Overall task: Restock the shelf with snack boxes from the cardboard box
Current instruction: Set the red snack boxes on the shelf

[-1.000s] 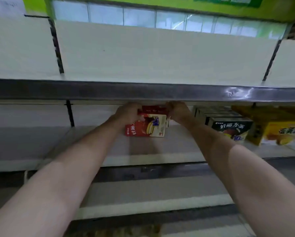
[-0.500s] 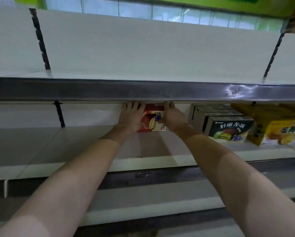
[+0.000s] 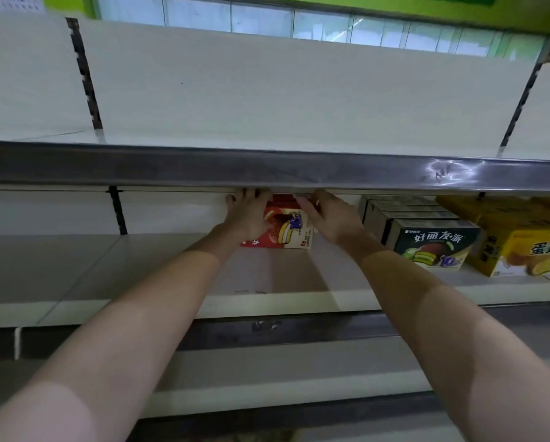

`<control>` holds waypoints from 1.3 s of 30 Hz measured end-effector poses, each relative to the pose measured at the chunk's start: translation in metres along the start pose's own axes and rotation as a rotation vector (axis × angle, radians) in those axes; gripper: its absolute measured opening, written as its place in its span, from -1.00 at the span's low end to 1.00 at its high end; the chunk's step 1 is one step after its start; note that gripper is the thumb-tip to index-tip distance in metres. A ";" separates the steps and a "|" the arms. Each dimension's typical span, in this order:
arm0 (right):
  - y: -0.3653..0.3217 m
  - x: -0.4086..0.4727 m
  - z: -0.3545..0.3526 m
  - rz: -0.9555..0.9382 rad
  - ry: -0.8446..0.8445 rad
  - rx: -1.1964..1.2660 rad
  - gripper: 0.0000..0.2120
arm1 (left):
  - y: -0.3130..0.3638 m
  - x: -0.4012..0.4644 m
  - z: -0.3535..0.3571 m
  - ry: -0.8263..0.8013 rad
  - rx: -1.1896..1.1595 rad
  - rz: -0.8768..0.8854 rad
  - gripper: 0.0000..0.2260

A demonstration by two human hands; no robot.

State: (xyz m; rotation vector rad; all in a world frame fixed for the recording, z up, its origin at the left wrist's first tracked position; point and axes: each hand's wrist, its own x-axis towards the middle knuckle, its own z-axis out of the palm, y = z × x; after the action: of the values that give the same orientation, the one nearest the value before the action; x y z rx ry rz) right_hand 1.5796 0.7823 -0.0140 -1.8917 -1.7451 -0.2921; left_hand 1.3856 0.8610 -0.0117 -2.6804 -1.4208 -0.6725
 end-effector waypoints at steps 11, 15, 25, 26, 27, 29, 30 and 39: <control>-0.028 -0.001 -0.008 0.025 -0.124 0.208 -0.71 | -0.039 -0.020 -0.075 -0.292 -0.259 0.025 -0.65; -0.053 -0.001 0.004 -0.071 -0.208 0.058 -0.65 | -0.043 -0.036 -0.085 -0.360 -0.557 -0.188 -0.79; -0.077 0.004 0.023 -0.189 -0.224 0.163 -0.67 | -0.054 -0.045 -0.108 -0.571 -0.331 -0.141 -0.33; -0.078 0.002 0.020 -0.216 -0.251 0.235 -0.54 | -0.050 -0.046 -0.112 -0.592 -0.264 -0.072 -0.39; -0.078 0.000 0.017 -0.216 -0.281 0.292 -0.38 | -0.044 -0.047 -0.112 -0.571 -0.215 -0.011 -0.45; -0.076 -0.003 0.008 -0.221 -0.307 0.311 -0.31 | -0.038 -0.042 -0.100 -0.461 -0.251 0.052 -0.49; -0.071 -0.001 0.006 -0.211 -0.320 0.285 -0.38 | -0.035 -0.038 -0.089 -0.397 -0.308 0.073 -0.50; -0.015 -0.007 -0.005 0.076 -0.117 0.170 -0.46 | -0.003 -0.016 -0.037 0.014 -0.071 0.184 -0.61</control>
State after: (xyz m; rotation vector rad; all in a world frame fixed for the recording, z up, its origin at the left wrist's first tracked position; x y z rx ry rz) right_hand 1.5655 0.7738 -0.0095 -1.8784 -1.7093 -0.0032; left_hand 1.3624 0.8419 0.0154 -2.8083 -1.1491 -0.7367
